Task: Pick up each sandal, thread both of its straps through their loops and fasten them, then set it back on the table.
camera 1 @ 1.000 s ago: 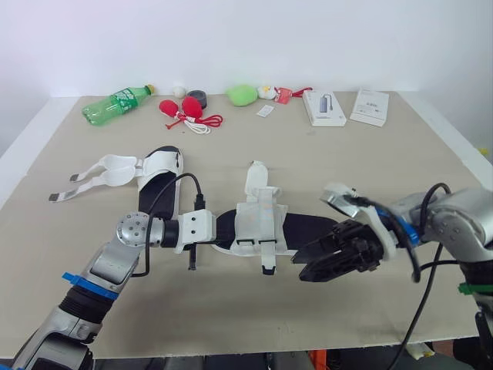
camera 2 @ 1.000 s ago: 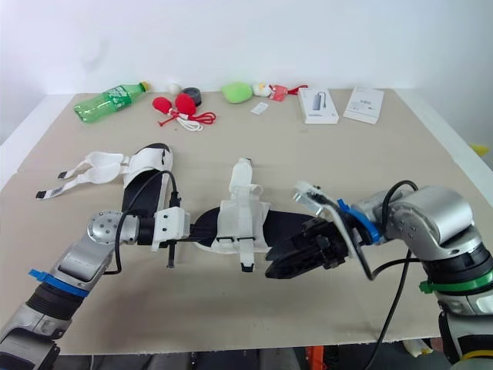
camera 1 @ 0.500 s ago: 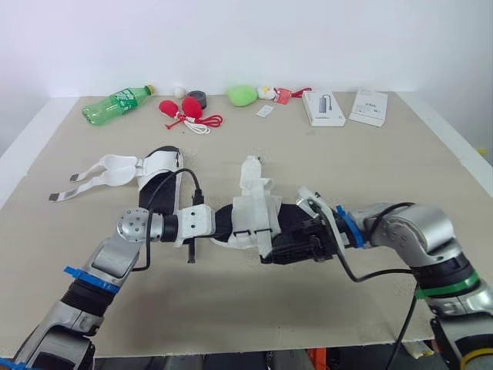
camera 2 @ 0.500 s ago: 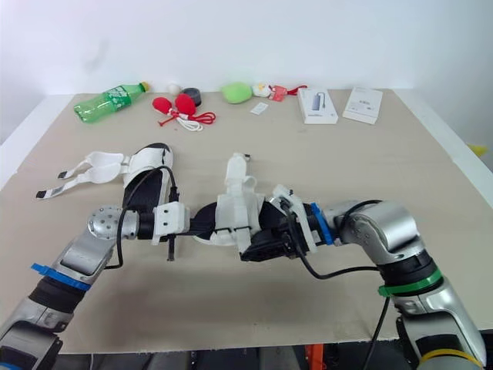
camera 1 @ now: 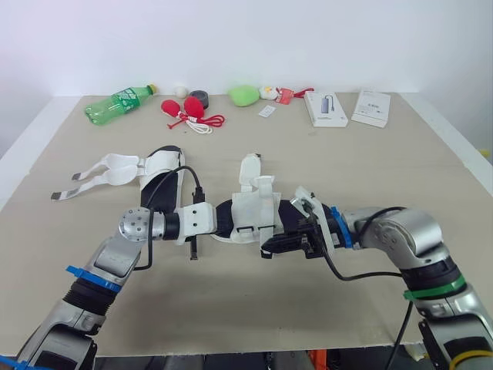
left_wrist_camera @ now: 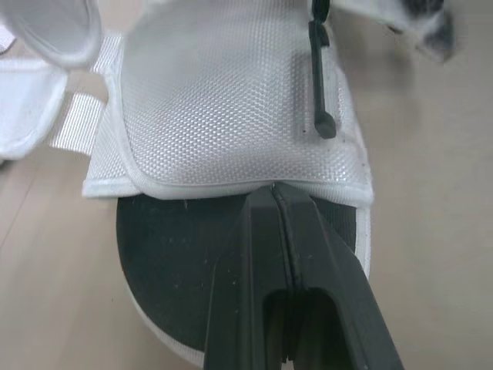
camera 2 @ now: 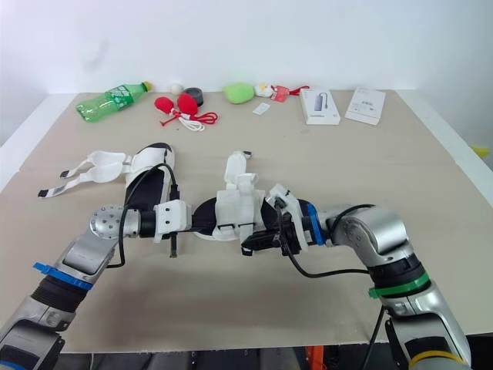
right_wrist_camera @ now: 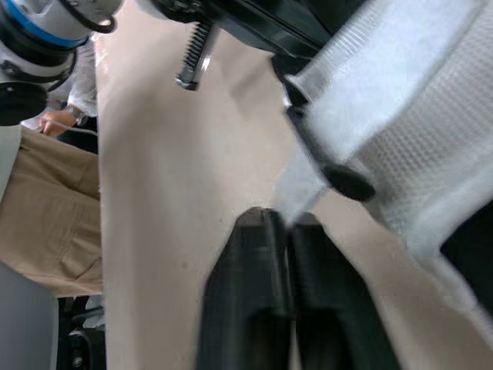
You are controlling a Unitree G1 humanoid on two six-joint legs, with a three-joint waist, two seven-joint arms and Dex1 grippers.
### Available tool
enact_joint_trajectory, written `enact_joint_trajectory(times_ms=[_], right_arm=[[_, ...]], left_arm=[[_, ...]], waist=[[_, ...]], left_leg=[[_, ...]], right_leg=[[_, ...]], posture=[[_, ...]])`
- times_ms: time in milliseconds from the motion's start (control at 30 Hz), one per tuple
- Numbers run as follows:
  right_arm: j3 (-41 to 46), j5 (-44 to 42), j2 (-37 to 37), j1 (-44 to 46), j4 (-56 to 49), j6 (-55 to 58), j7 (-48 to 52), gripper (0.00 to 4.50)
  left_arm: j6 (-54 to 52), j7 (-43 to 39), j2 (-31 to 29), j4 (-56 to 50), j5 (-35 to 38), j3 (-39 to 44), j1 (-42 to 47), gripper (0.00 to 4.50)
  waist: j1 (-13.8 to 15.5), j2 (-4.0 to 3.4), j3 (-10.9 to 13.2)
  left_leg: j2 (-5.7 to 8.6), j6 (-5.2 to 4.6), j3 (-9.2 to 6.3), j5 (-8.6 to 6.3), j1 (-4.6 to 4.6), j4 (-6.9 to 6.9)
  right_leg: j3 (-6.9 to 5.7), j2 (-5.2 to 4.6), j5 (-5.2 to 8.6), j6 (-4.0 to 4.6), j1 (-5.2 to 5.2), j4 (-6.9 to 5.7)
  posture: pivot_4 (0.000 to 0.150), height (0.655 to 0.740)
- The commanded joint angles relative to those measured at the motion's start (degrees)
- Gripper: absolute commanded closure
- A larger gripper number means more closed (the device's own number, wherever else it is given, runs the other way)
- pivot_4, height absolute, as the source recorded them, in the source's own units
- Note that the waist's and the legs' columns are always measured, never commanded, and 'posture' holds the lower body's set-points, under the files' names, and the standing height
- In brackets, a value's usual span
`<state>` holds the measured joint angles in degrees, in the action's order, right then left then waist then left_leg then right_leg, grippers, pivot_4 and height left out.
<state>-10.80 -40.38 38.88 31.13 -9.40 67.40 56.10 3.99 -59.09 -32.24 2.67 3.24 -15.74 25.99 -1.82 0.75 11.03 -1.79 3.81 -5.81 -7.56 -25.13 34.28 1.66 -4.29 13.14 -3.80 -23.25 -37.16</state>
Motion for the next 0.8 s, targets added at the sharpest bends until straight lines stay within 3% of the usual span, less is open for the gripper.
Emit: enact_joint_trajectory(times_ms=[33,233,800], right_arm=[[2.51,-2.76,0.80,-4.57,-5.67,2.78,-1.64,4.47],[3.08,-5.88,2.69,-11.17,-12.53,6.78,-3.03,4.47],[1.93,-10.81,6.09,-10.73,-14.98,9.92,-1.69,4.47]], left_arm=[[-0.40,-0.05,-0.34,-0.59,-0.75,-0.36,-1.01,4.50],[-0.46,-0.19,0.00,-0.41,-0.91,-0.79,-0.88,4.50],[-0.28,-0.09,1.00,1.18,-1.55,-0.84,-0.10,4.50]], waist=[[-0.01,0.00,0.00],[0.07,-0.01,0.00],[0.57,0.03,-0.02]], left_leg=[[0.00,0.00,0.00,0.00,0.00,0.00],[0.00,0.00,0.00,0.00,-0.01,-0.01],[0.01,0.02,0.00,-0.01,-0.02,0.00]], right_leg=[[0.00,0.00,0.00,0.00,0.00,0.00],[0.01,0.00,0.04,0.00,0.00,0.01],[0.00,-0.01,0.08,-0.01,0.02,0.06]], posture=[[0.150,0.7400],[0.150,0.7400],[0.150,0.7400]])
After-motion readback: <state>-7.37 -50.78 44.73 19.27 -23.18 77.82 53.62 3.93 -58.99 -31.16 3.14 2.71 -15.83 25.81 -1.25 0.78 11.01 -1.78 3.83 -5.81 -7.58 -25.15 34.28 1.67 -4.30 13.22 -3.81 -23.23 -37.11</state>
